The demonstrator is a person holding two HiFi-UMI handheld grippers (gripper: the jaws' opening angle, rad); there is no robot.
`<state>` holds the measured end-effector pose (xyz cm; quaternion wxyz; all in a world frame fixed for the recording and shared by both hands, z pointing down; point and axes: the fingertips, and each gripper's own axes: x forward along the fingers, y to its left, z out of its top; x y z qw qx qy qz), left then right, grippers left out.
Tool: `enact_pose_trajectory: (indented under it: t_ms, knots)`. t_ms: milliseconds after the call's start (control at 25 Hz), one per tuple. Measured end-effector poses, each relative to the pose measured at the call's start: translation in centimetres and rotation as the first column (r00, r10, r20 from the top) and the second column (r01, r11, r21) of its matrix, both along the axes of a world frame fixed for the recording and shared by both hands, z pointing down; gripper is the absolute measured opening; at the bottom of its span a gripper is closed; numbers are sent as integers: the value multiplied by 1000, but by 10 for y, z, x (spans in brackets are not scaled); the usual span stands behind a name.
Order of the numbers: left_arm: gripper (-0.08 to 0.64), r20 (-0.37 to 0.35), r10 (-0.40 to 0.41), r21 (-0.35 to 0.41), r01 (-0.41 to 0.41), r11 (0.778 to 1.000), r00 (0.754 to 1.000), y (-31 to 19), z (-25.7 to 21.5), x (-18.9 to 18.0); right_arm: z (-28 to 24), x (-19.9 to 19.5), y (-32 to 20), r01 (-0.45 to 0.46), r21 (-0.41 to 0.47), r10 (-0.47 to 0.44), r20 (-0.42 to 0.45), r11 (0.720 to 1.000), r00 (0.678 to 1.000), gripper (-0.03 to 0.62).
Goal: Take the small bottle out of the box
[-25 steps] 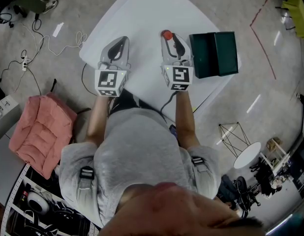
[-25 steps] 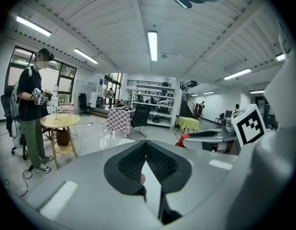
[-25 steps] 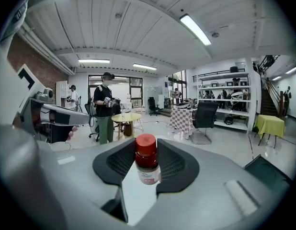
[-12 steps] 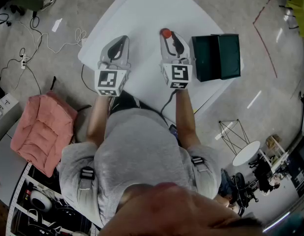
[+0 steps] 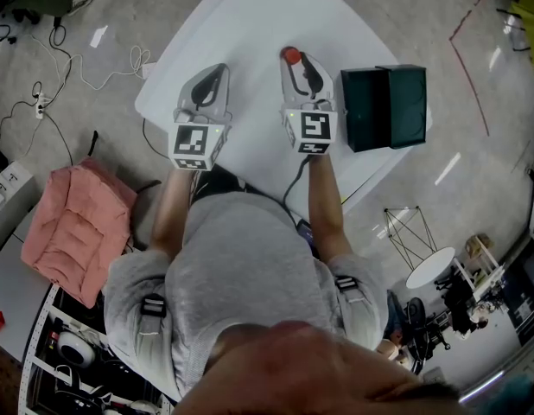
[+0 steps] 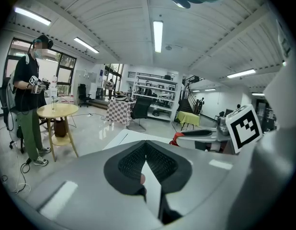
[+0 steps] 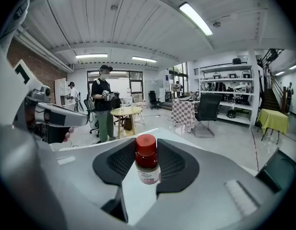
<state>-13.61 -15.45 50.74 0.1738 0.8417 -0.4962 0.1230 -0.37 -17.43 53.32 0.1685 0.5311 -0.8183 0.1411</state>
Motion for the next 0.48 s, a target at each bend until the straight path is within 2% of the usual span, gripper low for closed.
enact_pose_trajectory:
  t_ms: [480]
  knots:
    - [12,4,27,-49,-26,998,1000,-22,29,10,37,6,-24,-12,-50,12,4,999,1000,137]
